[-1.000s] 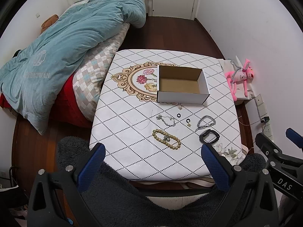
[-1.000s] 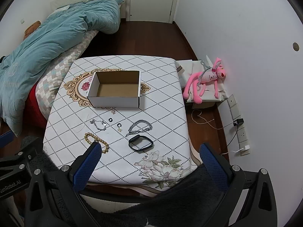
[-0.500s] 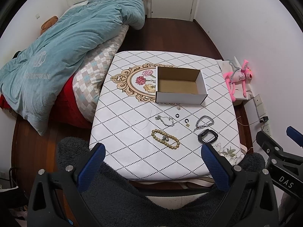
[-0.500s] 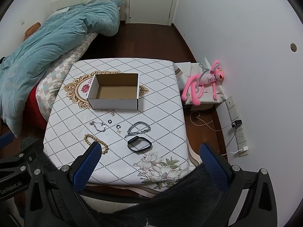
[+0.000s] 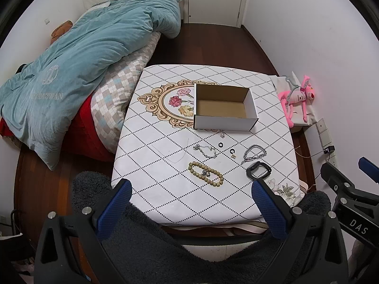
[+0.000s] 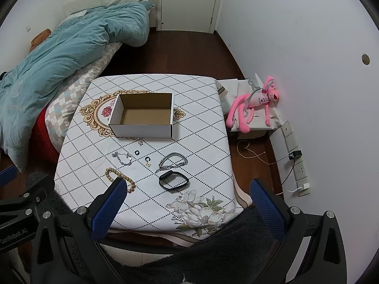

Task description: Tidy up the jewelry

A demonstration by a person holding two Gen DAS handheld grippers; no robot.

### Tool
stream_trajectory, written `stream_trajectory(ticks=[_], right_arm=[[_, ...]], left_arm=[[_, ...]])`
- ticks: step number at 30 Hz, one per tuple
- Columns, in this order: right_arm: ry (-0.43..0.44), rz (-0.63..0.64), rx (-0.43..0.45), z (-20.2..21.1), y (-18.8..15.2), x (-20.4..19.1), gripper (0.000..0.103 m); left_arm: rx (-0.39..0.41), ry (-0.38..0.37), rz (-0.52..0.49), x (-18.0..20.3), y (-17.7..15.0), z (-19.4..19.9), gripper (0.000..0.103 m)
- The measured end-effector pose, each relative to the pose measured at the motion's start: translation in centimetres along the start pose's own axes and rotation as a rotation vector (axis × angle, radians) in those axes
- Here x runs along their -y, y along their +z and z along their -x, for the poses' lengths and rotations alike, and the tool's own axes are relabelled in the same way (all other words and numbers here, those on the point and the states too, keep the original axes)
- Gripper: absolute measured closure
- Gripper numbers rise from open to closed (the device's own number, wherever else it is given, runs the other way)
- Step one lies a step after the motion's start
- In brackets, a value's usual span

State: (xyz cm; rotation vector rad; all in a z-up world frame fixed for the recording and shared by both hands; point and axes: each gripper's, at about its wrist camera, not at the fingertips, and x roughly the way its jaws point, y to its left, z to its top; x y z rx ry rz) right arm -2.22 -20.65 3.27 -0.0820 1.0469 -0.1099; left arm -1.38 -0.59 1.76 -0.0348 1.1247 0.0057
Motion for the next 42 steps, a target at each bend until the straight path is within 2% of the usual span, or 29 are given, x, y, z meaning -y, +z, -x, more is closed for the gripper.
stream_trajectory(ticks=[13,17,21,24,32,35,39,42], right_arm=[[0.003,-0.007,-0.005,-0.1,0.1,0.2,0.000],[0.011,-0.043,-0.004,-1.5,0.5,0.8,0.000],[0.013,-0.105,-0.049,-5.5,1.3,2.0,0.000],[0.009,-0.145,-0.102,-9.6,1.5,2.7,0.000],[-0.008,-0.147,-0.282,-20.3,-0.4,2.8,0.002],[-0.003,-0.144,-0.342,-23.2,-1.6,2.4,0.009],[0.011,-0.161,-0.387,-26.1,-3.1,2.1,0.025],[0.020,-0.180,-0.401,-27.8,-4.2,2.0,0.031]], left_arm=[[0.003,-0.002,0.002,0.2,-0.2,0.1,0.000],[0.002,0.023,0.004,0.2,0.4,-1.4,0.000],[0.012,0.082,0.008,-0.3,1.6,-5.1,0.000],[-0.020,0.110,0.010,-0.9,2.3,-8.6,0.000],[-0.205,0.154,-0.012,-2.3,1.4,-18.4,0.000],[-0.253,0.139,-0.006,-2.6,0.8,-20.9,0.000],[-0.319,0.102,0.009,-2.9,-0.1,-23.3,0.000],[-0.339,0.059,0.024,-2.8,-0.7,-24.3,0.001]])
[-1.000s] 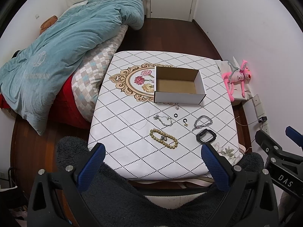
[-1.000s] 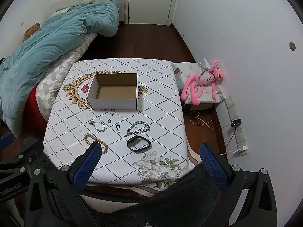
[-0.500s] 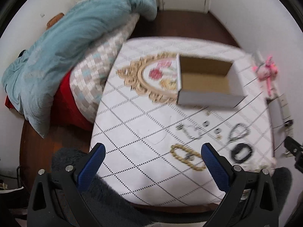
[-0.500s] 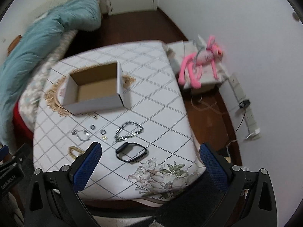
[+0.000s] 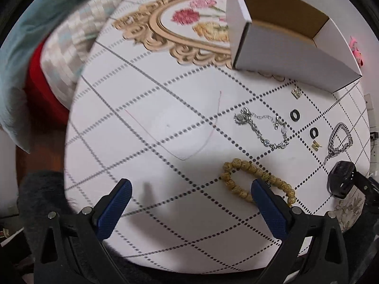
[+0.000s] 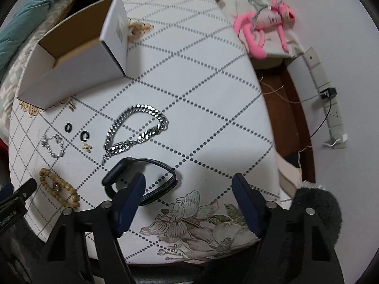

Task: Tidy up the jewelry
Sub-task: 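Grasp the wooden-bead bracelet with the left tool while the right tool grasps the black watch band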

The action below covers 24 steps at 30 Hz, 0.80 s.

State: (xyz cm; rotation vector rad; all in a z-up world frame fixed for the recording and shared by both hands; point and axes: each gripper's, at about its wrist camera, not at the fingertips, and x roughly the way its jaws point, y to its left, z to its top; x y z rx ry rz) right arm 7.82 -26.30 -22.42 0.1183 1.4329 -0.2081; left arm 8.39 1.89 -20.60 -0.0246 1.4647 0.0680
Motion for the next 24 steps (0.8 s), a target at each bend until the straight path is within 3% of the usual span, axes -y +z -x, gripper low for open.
stream_trajectory(ticks=[2,6,8,11,15,24], right_arm=[[0.006,-0.006,-0.010,-1.2,-0.3,-0.1,0.037],[0.037,-0.020,-0.030,-2.7,-0.7,-0.2,0.057],[0.031,-0.015,-0.019,-2.7,-0.7,-0.3,0.065],[0.029,-0.004,-0.009,-2.7,-0.6,-0.5,0.077],[0.020,0.020,0.014,-2.7,-0.7,-1.0,0.088],[0.050,0.010,0.046,-1.7,-1.3,-1.6,0.093]], left_arm=[[-0.005,-0.029,-0.003,0.1,-0.1,-0.5,0.004],[-0.014,-0.048,-0.019,0.4,-0.5,-1.3,0.025],[0.013,-0.049,-0.035,0.7,-0.7,-1.1,0.029],[0.047,-0.046,-0.047,0.8,-0.9,-0.6,0.045],[0.086,-0.049,-0.067,1.1,0.0,0.6,0.094],[0.143,-0.051,-0.075,1.8,1.2,2.1,0.097]])
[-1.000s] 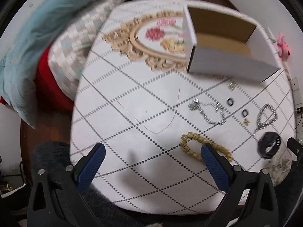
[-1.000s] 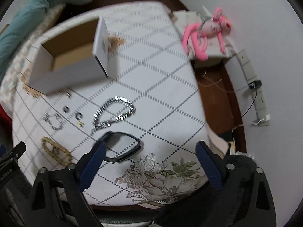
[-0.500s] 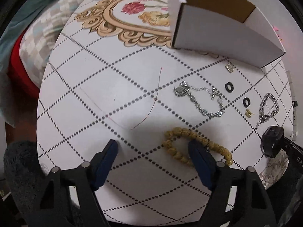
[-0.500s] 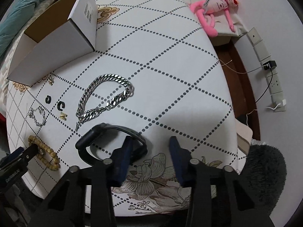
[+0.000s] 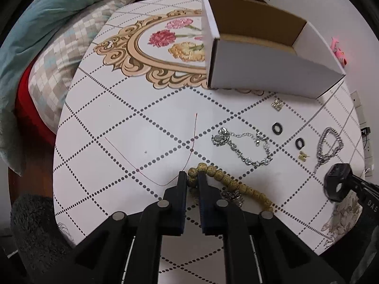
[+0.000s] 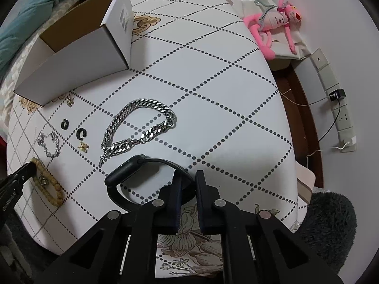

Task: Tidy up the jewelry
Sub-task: 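Grasp the wooden-bead bracelet with the left tool while the right tool grasps the black watch band, then carry both held pieces into the white box and open both tools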

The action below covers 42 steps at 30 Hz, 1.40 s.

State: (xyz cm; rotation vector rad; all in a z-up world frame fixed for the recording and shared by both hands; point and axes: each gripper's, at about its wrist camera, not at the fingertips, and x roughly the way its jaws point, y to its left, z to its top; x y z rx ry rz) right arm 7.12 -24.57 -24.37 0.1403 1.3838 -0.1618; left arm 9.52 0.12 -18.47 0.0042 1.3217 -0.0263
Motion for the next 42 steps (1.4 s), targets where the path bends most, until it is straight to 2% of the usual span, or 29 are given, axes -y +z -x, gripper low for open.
stream_trajectory(ticks=[11,18,25,28,31,39,40,42], right_arm=[[0.115,0.008,0.063,3.6,0.2,-0.7,0.094],[0.196,0.022,0.125,7.5,2.2,-1.2,0.095],[0.270,0.057,0.199,11.2,7.2,-2.1,0.095],[0.271,0.075,0.226,11.9,9.9,-3.2,0.095],[0.266,0.093,0.225,11.6,12.6,-4.1,0.095],[0.207,0.168,0.155,7.8,18.2,-7.2,0.095],[0.200,0.176,0.150,7.5,18.5,-7.4,0.095],[0.188,0.211,0.116,6.3,19.5,-8.4,0.094]], left_arm=[[0.093,-0.088,0.005,0.2,0.0,4.8,0.097],[0.199,-0.152,0.008,0.5,2.5,9.1,0.097],[0.319,-0.231,-0.008,1.3,7.5,13.9,0.097],[0.326,-0.250,-0.012,1.6,10.2,13.8,0.097],[0.298,-0.271,-0.017,1.9,12.2,12.4,0.097],[0.209,-0.276,-0.024,2.1,16.3,8.2,0.096],[0.200,-0.274,-0.024,2.0,16.7,7.8,0.096],[0.174,-0.219,-0.015,1.9,17.5,7.1,0.094]])
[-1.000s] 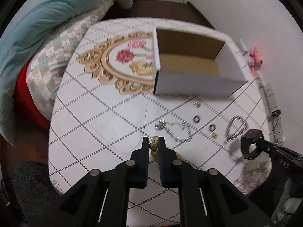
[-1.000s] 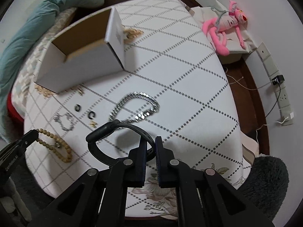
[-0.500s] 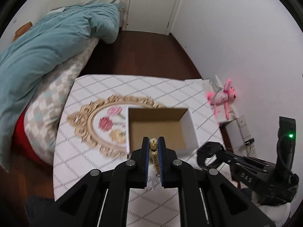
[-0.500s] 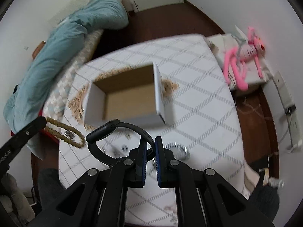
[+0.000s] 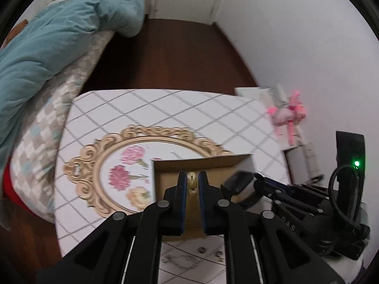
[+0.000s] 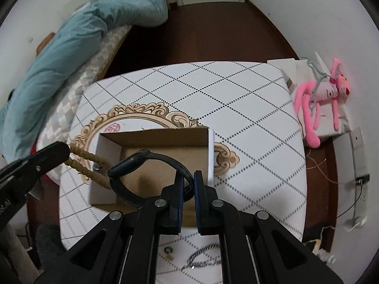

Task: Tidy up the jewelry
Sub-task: 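Carry both held pieces into the white box and open both tools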

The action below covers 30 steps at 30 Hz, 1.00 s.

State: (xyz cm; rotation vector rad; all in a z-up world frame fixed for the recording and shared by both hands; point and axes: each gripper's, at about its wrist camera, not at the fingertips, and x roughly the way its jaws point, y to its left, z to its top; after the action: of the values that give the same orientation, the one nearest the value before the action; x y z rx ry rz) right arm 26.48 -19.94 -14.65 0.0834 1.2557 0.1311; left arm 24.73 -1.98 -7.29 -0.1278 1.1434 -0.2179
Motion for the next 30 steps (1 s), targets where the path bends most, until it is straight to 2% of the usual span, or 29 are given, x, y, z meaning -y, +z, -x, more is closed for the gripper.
stream_trajectory(ticks=[3,5,6,7,9,11,12,13,14,16,20,30], right_arm=[[-0.024,0.015,-0.042,-1.3,0.9,-0.1,0.087],[-0.041,0.019,-0.028,-1.1,1.0,-0.1,0.070],[-0.057,0.024,-0.008,-0.7,1.0,-0.1,0.051],[-0.065,0.026,0.004,-0.4,0.9,-0.1,0.039],[-0.083,0.026,0.020,0.2,0.7,0.0,0.034],[-0.110,0.036,0.024,0.4,0.2,0.1,0.022],[-0.132,0.042,0.028,0.3,-0.2,0.2,0.011],[-0.148,0.043,0.031,0.3,-0.5,0.3,0.007],[-0.171,0.050,0.035,0.2,-1.0,0.3,0.006],[-0.193,0.060,0.034,-0.2,-2.0,0.2,0.001],[-0.207,0.073,0.043,-0.8,-3.3,0.3,0.000],[-0.194,0.047,0.088,0.3,-5.3,0.2,0.000]], left_arm=[[-0.020,0.041,0.006,-0.5,0.4,-0.8,0.090],[-0.022,0.080,0.012,-1.0,0.3,-0.9,0.079],[-0.016,0.093,0.017,-1.3,0.1,-0.9,0.064],[-0.010,0.106,0.024,-1.6,-0.1,-0.9,0.042],[0.004,0.138,0.039,-2.1,-0.4,-1.0,0.025],[0.022,0.175,0.036,-2.4,-1.1,-1.1,0.025],[0.025,0.197,0.032,-2.5,-1.6,-1.3,0.024],[0.028,0.218,0.031,-2.5,-2.0,-1.5,0.019],[0.033,0.233,0.030,-2.6,-2.3,-1.7,0.015],[0.048,0.253,0.018,-2.5,-3.4,-2.2,0.000],[0.036,0.299,-0.004,-2.2,-4.7,-3.1,0.000],[0.071,0.283,0.023,-2.0,-6.1,-2.0,0.000]])
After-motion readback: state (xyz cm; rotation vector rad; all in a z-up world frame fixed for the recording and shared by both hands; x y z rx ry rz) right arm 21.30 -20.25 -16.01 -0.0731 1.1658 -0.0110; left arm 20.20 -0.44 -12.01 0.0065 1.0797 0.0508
